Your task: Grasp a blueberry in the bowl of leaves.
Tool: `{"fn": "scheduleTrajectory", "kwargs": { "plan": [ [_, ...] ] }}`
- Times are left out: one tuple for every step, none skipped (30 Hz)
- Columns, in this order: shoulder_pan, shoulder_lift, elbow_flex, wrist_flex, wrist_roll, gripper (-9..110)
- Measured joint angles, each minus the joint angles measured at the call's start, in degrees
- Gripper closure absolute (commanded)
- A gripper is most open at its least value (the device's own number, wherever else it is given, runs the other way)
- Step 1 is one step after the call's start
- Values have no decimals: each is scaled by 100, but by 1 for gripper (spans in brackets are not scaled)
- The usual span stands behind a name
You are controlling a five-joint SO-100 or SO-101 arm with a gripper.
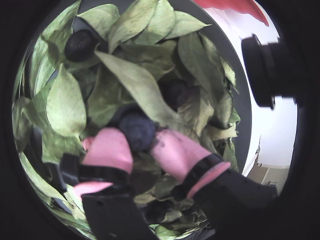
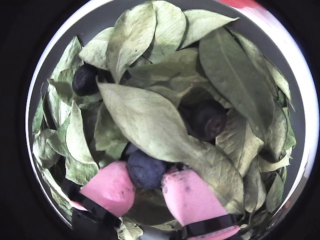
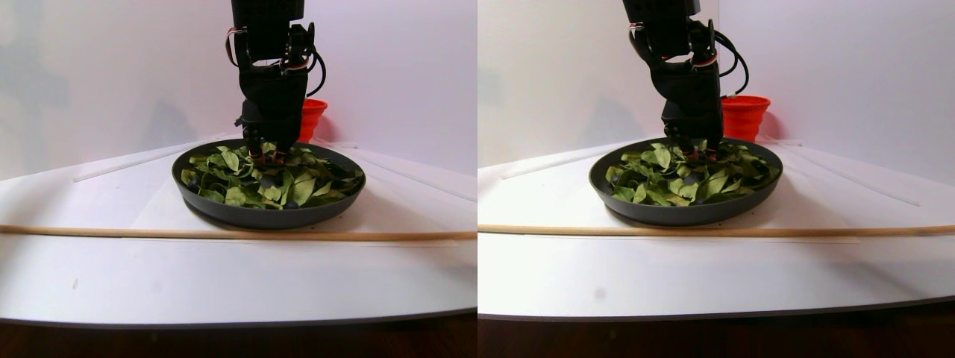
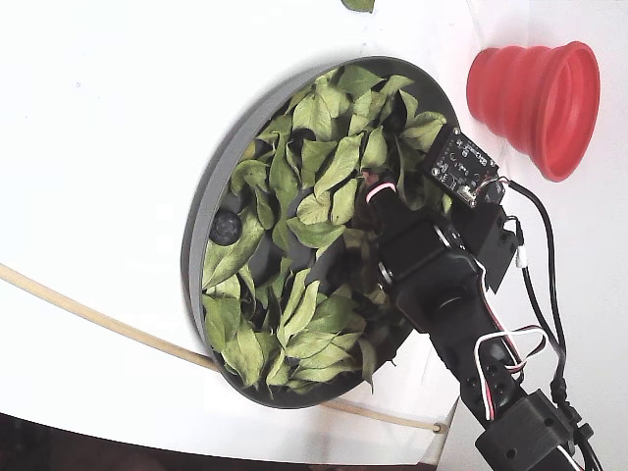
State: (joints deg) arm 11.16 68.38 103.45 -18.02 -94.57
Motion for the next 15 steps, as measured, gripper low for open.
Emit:
{"fn": "scheduleTrajectory", "kwargs": {
  "plan": [
    [0,0,0,0,-18,92],
    [0,0,26,0,-26,92],
    [0,9,62,0,-35,92],
    [0,62,88,9,-35,92],
    [0,105,105,9,-35,92],
    [0,141,123,35,-35,92],
    [0,185,132,97,-35,92],
    [0,229,132,158,-35,92],
    [0,272,132,202,-35,92],
    [0,308,132,220,-35,92],
    [0,334,132,237,-35,92],
    [0,369,132,255,-35,92],
    [0,396,141,290,-35,92],
    [0,422,141,308,-35,92],
    [0,439,158,308,-35,92]
  ]
}}
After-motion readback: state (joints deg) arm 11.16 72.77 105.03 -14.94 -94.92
